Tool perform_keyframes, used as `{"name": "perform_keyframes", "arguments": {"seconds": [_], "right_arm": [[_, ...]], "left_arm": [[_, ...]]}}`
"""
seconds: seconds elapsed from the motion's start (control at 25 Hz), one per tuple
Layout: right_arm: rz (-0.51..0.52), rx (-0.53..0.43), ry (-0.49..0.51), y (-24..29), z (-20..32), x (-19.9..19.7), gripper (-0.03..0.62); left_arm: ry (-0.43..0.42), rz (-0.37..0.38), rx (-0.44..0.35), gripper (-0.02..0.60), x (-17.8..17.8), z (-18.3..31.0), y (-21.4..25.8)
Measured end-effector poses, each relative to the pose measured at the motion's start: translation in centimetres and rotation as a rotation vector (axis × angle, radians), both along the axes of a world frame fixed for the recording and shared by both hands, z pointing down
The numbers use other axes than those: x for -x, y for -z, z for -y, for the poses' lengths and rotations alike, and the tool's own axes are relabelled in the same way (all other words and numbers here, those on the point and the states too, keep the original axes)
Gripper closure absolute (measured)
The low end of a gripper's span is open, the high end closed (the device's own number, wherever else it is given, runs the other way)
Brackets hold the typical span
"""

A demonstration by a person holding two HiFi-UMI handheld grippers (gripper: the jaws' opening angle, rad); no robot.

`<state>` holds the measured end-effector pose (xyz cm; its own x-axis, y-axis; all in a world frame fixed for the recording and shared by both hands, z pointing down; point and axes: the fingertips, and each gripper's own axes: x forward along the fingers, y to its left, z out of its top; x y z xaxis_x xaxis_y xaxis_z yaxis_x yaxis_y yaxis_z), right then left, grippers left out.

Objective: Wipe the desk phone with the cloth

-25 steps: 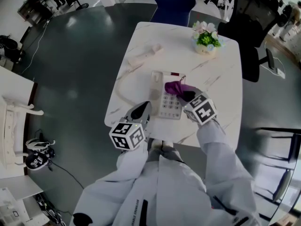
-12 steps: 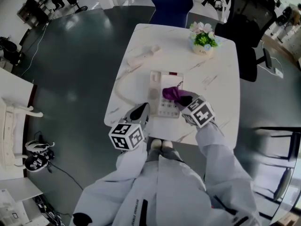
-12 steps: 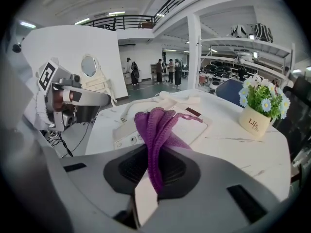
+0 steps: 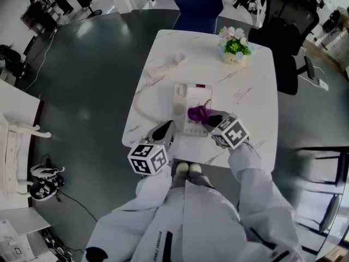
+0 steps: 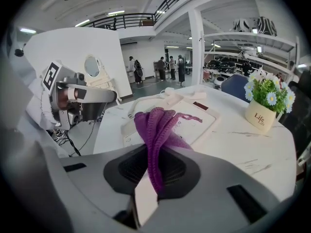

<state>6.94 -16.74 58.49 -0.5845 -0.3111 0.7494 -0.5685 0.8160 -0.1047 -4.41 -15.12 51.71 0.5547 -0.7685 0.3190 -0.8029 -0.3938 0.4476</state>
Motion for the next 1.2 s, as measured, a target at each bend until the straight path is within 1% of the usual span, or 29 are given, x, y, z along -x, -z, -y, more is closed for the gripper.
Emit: {"name": "perform_keyframes", "arguments": {"seconds": [0.24, 0.64, 0.84, 1.0, 1.2], "right_arm": [[-0.011, 0.037, 0.025, -0.3, -1.1, 0.2, 0.553], [-0.015, 0.083, 0.068, -1.1, -3.5, 0.6, 0.553], [-0.014, 0.063, 0.078, -0.5, -3.5, 0.8, 0.553], [-0.005, 0.080, 0.076, -1.4, -4.2, 0.8, 0.553], [-0.007, 0.088, 0.106, -1.4, -4.8, 0.7, 0.553]], "left_arm": [[-0.007, 0.003, -0.004, 0.583, -0.1, -0.4, 0.0], [-0.004, 0.015, 0.020, 0.583, -0.1, -1.5, -1.1], [0.004, 0.018, 0.023, 0.583, -0.2, -1.5, -1.2], [0.015, 0.025, 0.025, 0.584, 0.1, -1.8, -1.3], [0.019, 0.024, 0.015, 0.583, 0.0, -1.9, -1.0]]}}
